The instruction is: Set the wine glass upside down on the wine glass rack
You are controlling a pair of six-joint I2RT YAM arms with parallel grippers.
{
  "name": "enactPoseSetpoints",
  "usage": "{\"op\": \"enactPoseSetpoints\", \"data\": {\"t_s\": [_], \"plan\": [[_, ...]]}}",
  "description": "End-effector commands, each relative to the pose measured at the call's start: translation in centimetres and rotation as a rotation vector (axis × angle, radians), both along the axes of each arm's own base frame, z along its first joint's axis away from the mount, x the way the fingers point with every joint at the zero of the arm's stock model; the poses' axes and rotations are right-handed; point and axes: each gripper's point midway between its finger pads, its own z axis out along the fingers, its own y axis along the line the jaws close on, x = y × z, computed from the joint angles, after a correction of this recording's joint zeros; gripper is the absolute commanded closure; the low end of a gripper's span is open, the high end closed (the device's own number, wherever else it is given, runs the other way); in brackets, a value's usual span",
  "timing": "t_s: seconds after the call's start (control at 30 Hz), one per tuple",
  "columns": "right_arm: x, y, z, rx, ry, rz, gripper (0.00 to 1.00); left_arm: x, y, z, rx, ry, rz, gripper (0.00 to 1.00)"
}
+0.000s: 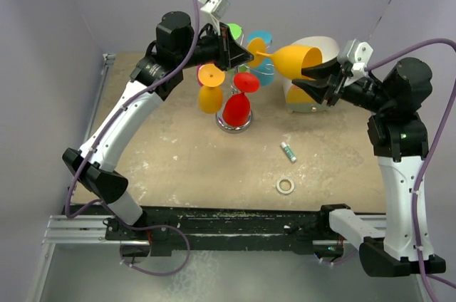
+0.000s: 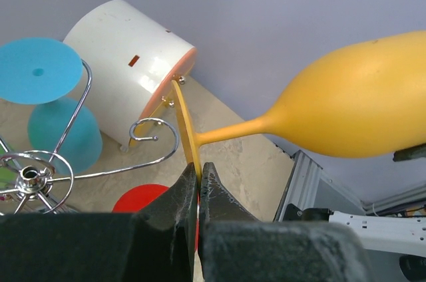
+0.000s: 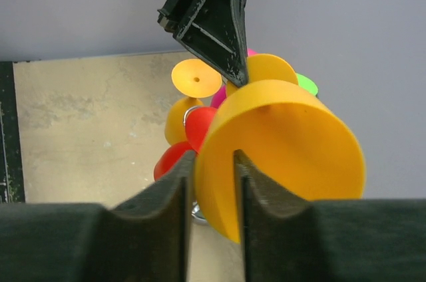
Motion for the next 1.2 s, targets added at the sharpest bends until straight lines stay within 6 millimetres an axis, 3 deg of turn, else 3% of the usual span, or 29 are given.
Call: {"op": "enactPoseSetpoints", "data": {"t_s": [0.0, 0.33, 0.53, 0.7, 0.93, 1.07, 1.17], "plan": [[-0.5, -0.3, 0.8, -0.017, -0.057, -0.013, 0.59, -2.3, 2.2, 4.7, -0.048, -0.134, 0.02, 1.0], [-3.5, -0.5, 2.1, -0.038, -0.083, 0.01, 0.31, -1.5, 6.5, 6.5, 0.01, -0.244, 0.198, 1.0], [-3.3, -2.8, 3.6, -0.001, -0.078, -0.18, 0.27, 0.1, 10.0, 8.8, 0.097, -0.381, 0.394, 1.0], [1.1, -7.9, 4.7, 0.137, -0.03, -0.545, 0.26, 1.1, 12.3, 10.5, 0.175, -0.499, 0.513, 1.0], [7.2, -14.4, 2.2, 0.162, -0.023, -0.923, 0.21, 1.2, 14.4, 12.0, 0.268, -0.621, 0.6, 1.0], [10.2, -15.5, -1.9, 0.112, -0.005, -0.98, 0.2, 0.7, 14.6, 13.2, 0.269, -0.672, 0.594, 1.0], [11.9, -15.3, -6.4, 0.055, 0.078, -0.966, 0.2, 0.9, 14.2, 13.7, 0.288, -0.701, 0.606, 1.0]]}}
